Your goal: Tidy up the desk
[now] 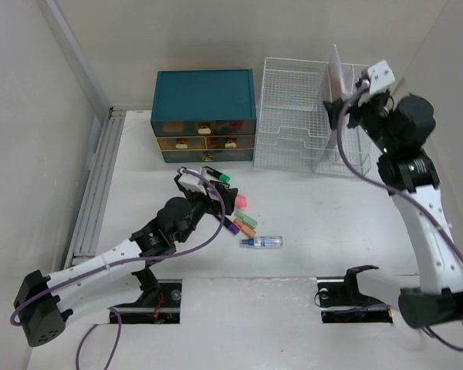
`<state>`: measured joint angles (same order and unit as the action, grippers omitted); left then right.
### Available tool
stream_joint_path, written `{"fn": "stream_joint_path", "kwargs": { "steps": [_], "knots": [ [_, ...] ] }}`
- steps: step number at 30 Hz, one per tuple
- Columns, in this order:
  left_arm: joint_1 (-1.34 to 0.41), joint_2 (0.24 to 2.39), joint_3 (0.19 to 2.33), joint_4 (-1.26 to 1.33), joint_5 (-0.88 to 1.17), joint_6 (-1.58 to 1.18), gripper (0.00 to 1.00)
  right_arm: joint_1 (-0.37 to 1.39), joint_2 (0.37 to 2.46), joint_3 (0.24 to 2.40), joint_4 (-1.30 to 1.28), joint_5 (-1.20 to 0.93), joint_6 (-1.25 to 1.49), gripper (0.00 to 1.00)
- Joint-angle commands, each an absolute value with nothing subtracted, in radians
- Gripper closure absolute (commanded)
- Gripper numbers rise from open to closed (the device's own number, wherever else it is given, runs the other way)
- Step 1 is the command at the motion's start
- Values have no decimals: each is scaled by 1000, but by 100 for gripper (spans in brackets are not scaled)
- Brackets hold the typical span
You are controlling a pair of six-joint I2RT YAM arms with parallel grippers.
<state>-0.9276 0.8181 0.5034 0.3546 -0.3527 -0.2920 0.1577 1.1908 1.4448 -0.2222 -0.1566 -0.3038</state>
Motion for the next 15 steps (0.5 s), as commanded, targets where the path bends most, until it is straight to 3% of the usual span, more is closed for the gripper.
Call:
{"fn": "stream_joint_path", "kwargs": {
  "steps": [1, 3, 5, 6, 7, 8, 10, 11, 12, 15],
  "knots": [
    [-930, 844, 551, 400, -532, -314, 0, 182, 1152, 1292, -186, -622, -249, 12],
    [-917, 880, 619, 367, -607, -314, 5, 265, 1161, 1250, -201, -649, -238, 38],
    [-893, 957, 676, 333, -661, -305, 13, 328, 1184, 1197, -213, -606, -227, 72],
    [-884, 983, 728, 303, -707, -305, 22, 381, 1184, 1178, -213, -556, -227, 72],
    [-873, 1009, 754, 285, -716, -296, 25, 400, 1193, 1161, -197, -543, -227, 68],
    [-841, 1050, 774, 273, -716, -305, 30, 417, 1203, 1132, -178, -543, -227, 40],
    [-787, 1083, 816, 262, -652, -325, 45, 442, 1216, 1123, -178, -531, -227, 24],
    [-755, 1092, 816, 271, -599, -325, 48, 452, 1227, 1123, -178, -550, -236, 14],
    [-677, 1103, 816, 272, -536, -353, 51, 453, 1250, 1123, -178, -566, -223, 0],
    [-563, 1167, 862, 272, -318, -365, 59, 453, 1296, 1114, -178, -629, -177, 0]
  ]
}}
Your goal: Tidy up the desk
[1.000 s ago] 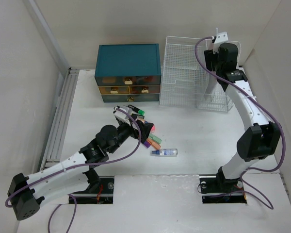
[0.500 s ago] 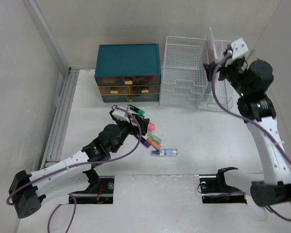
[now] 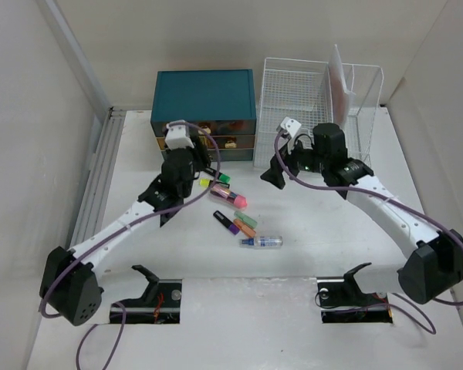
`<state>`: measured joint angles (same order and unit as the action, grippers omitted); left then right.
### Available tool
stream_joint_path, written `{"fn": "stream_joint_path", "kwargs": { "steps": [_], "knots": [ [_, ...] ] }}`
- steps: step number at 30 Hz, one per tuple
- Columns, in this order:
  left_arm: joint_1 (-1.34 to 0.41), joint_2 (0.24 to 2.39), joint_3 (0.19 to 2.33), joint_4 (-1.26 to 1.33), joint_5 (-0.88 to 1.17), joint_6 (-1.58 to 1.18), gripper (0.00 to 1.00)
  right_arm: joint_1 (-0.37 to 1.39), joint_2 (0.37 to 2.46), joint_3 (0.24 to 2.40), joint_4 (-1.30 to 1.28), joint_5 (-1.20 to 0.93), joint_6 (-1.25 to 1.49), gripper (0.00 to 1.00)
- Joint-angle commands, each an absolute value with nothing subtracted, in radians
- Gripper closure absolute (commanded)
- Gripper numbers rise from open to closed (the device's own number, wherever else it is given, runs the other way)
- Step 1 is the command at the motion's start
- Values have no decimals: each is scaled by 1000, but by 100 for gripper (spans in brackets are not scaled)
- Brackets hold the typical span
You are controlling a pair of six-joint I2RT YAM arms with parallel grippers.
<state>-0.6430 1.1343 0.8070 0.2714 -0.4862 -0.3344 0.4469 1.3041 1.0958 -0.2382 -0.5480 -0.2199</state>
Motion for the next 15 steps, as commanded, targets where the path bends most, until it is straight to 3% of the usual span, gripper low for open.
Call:
{"fn": "stream_joint_path", "kwargs": {
  "steps": [1, 6, 15],
  "knots": [
    [-563, 1184, 886, 272, -295, -374, 59, 453, 1307, 1114, -178, -655, -167, 0],
    [-526, 1233, 911, 236, -230, -374, 51, 495, 1351, 1091, -178, -606, -167, 0],
    [-457, 1224, 893, 236, -137, -383, 51, 653, 1548, 1091, -143, -298, -311, 6]
  ]
}}
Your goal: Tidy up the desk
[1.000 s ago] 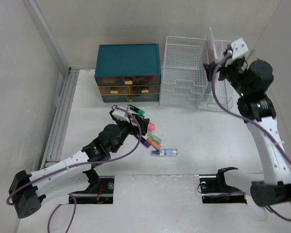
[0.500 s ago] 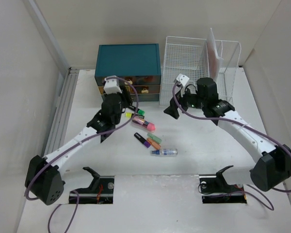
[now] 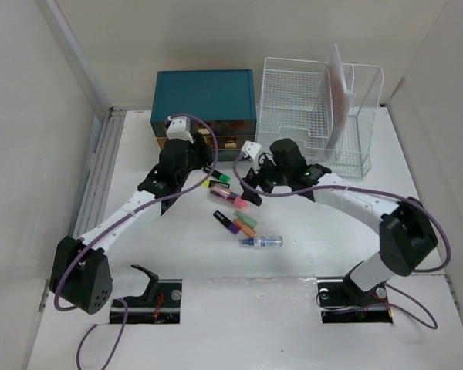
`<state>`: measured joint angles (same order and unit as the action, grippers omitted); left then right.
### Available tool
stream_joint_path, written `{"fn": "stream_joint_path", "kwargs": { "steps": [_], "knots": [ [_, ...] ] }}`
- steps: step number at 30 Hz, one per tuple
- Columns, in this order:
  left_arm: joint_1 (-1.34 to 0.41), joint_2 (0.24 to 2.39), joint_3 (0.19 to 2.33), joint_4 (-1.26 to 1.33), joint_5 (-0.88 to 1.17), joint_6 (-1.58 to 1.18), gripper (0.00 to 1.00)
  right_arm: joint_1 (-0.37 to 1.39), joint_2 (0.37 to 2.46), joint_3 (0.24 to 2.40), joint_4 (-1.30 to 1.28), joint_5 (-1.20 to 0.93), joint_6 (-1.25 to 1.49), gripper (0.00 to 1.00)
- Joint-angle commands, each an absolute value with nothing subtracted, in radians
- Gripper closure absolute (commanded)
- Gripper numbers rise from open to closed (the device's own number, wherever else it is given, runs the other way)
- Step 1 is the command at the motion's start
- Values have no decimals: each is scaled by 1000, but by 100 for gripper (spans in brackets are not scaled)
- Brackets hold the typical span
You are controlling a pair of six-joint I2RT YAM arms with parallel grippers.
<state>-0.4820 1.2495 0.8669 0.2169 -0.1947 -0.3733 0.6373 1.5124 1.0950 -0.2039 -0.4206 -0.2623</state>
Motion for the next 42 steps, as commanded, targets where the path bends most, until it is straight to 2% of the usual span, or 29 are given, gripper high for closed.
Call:
{"fn": "stream_joint_path", "kwargs": {
  "steps": [1, 6, 10, 16, 30, 42],
  "knots": [
    [-448, 1224, 905, 245, -121, -393, 51, 666, 1563, 1091, -127, -281, -311, 6],
    [-402, 1317, 971, 235, -60, -402, 41, 666, 1643, 1137, -107, -219, -311, 6],
    [-381, 1373, 1020, 235, -34, -402, 39, 666, 1675, 1147, -95, -206, -292, 6],
    [-380, 1419, 1075, 198, -44, -411, 39, 666, 1729, 1196, -95, -250, -270, 6],
    [-459, 1568, 1209, 158, -271, -371, 39, 666, 1793, 1226, -86, -250, -252, 6],
    [-486, 1598, 1220, 158, -416, -353, 43, 666, 1802, 1226, -86, -270, -252, 6]
  ]
}}
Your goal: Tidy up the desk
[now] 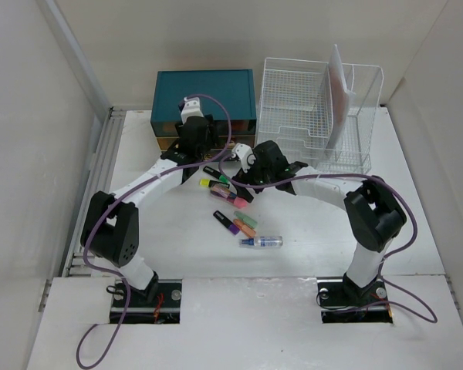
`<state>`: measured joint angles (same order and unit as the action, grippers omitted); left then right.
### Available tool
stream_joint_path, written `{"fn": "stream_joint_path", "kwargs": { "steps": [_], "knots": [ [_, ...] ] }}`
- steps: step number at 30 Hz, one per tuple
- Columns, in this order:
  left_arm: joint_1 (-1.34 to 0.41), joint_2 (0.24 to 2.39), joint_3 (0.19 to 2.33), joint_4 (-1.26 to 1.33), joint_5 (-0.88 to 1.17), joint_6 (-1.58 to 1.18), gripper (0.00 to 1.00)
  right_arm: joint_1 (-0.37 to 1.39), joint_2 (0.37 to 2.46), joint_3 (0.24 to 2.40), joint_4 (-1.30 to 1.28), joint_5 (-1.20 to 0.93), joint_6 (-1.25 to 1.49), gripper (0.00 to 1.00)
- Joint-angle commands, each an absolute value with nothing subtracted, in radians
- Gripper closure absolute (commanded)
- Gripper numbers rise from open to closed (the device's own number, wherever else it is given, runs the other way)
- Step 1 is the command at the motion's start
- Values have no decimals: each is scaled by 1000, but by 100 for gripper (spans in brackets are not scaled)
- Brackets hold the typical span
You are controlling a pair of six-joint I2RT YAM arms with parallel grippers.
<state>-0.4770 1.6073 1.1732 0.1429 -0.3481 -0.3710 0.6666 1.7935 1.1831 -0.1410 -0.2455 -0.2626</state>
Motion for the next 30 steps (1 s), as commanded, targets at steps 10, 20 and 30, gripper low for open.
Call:
{"fn": "stream_joint_path", "kwargs": {
  "steps": [10, 20, 30],
  "knots": [
    [-495, 1598, 1252, 167, -448, -299, 41, 666, 1802, 1235, -86, -279, -252, 6],
    [-505, 1638, 1296, 166, -468, -290, 41, 666, 1821, 1235, -86, -288, -242, 6],
    [-505, 1647, 1296, 166, -477, -281, 50, 666, 1839, 1253, -86, -298, -242, 6]
  ]
}}
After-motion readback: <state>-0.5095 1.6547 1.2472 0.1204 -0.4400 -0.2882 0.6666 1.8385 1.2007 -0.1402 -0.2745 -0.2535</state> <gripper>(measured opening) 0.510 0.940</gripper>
